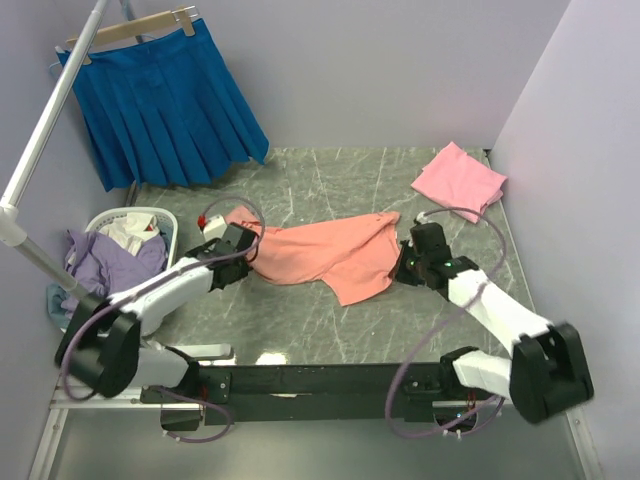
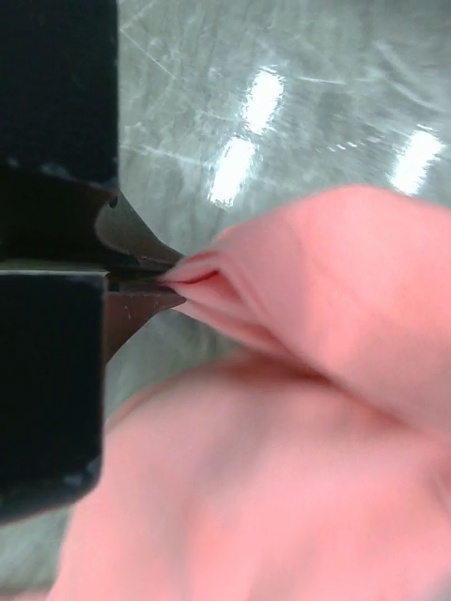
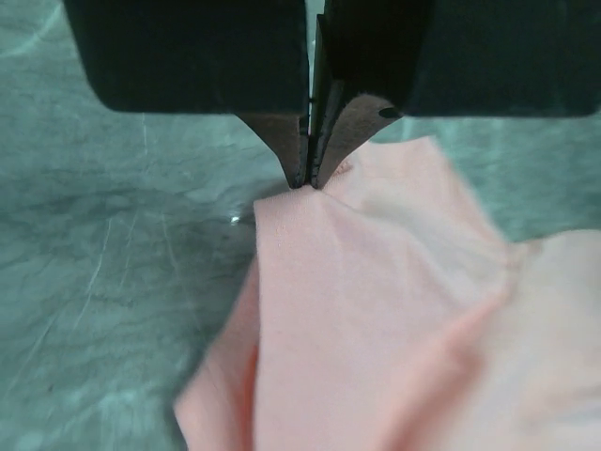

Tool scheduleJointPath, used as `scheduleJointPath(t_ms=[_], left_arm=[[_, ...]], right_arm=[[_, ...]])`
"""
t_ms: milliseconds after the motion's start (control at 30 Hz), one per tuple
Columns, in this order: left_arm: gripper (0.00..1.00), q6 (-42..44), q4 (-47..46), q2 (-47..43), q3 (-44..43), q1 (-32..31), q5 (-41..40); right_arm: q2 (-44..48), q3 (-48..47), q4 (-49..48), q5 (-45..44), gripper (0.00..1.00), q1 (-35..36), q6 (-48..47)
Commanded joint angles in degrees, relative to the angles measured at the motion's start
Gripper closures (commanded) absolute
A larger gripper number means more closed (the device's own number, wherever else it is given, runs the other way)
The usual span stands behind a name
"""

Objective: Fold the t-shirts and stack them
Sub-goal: Flatten out the tshirt

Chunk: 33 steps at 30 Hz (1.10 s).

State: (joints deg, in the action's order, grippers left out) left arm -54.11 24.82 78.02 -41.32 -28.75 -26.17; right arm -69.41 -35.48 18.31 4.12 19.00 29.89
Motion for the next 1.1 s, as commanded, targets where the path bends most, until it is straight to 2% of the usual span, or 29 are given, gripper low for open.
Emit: scheduleJointPath(t_ms=[0, 233, 333, 400, 467, 500, 567, 600, 667, 700, 767, 800, 867, 900, 967, 1000, 1033, 1067], left_arm=[[0.99, 4.36, 5.30, -11.19, -7.10, -0.34, 2.79], [0.97, 6.99, 15.25, -19.74, -19.04, -0.34, 12.09], [0.92, 7.35, 16.31, -19.40, -25.61, -0.25, 12.02], [0.88, 9.45, 16.40, -14.16, -30.90, 0.10, 11.41], [0.91, 12.09, 16.40, -8.61, -39.86, 0.80, 10.45], [0.92, 12.70, 16.23, -2.76, -42.85, 2.46, 11.14], [0.98, 14.64, 14.39, 2.46, -49.89, 4.92, 13.68], [0.98, 15.08, 10.99, 6.67, -51.48, 7.63, 16.74], [0.94, 15.00, 8.50, 11.43, -57.97, 10.63, 19.74], [0.94, 15.00, 7.88, 17.54, -61.04, 13.17, 22.80], [0.94, 16.04, 10.76, 25.48, -75.60, 14.95, 24.58], [0.93, 16.83, 12.78, 33.35, -86.71, 16.09, 25.72], [0.93, 17.28, 14.29, 41.30, -98.19, 18.37, 30.73], [0.92, 17.02, 14.03, 46.99, -106.78, 19.34, 32.92], [0.88, 14.56, 7.30, 48.46, -108.19, 22.06, 38.90], [0.84, 13.86, 1.17, 45.15, -100.61, 22.86, 41.61], [0.76, 12.72, -10.72, 42.85, -95.84, 23.47, 49.73], [0.75, 12.28, -16.24, 40.66, -91.61, 24.00, 52.34]], right_arm=[[10.24, -5.46, 6.37, -1.66, 1.00, 0.42, -1.76], [24.03, -13.64, 12.46, -2.71, 1.00, 0.51, -1.59], [23.19, -18.90, 11.06, -3.76, 1.00, 0.42, -2.99], [19.07, -26.08, 10.09, -5.95, 1.00, 0.33, -6.15], [10.46, -31.81, 9.47, -8.42, 1.00, -0.54, -8.78], [4.17, -37.58, 8.08, -7.64, 1.00, -1.16, -9.32], [-2.54, -45.07, 8.50, -5.97, 1.00, -3.61, -10.20], [-9.36, -53.12, 9.28, -5.27, 1.00, -4.15, -10.38], [-17.04, -63.25, 11.83, -5.00, 1.00, -5.37, -11.25], [-25.34, -75.22, 15.58, -4.39, 1.00, -5.99, -11.43], [-34.43, -89.25, 20.17, -4.30, 1.00, -6.78, -11.96], [-43.70, -104.46, 25.15, -4.30, 1.00, -7.74, -11.87], [-51.67, -118.79, 28.09, 0.78, 1.00, -9.24, -9.52], [-54.06, -122.94, 25.58, 2.63, 1.00, -10.81, -8.37], [-50.50, -115.30, 18.04, 6.94, 1.00, -12.32, -6.26], [-44.73, -104.20, 9.03, 8.43, 1.00, -13.19, -6.25], [-42.33, -100.00, 5.81, 9.49, 1.00, -13.38, -6.59], [-40.48, -97.34, 3.69, 11.42, 1.00, -13.38, -8.51]])
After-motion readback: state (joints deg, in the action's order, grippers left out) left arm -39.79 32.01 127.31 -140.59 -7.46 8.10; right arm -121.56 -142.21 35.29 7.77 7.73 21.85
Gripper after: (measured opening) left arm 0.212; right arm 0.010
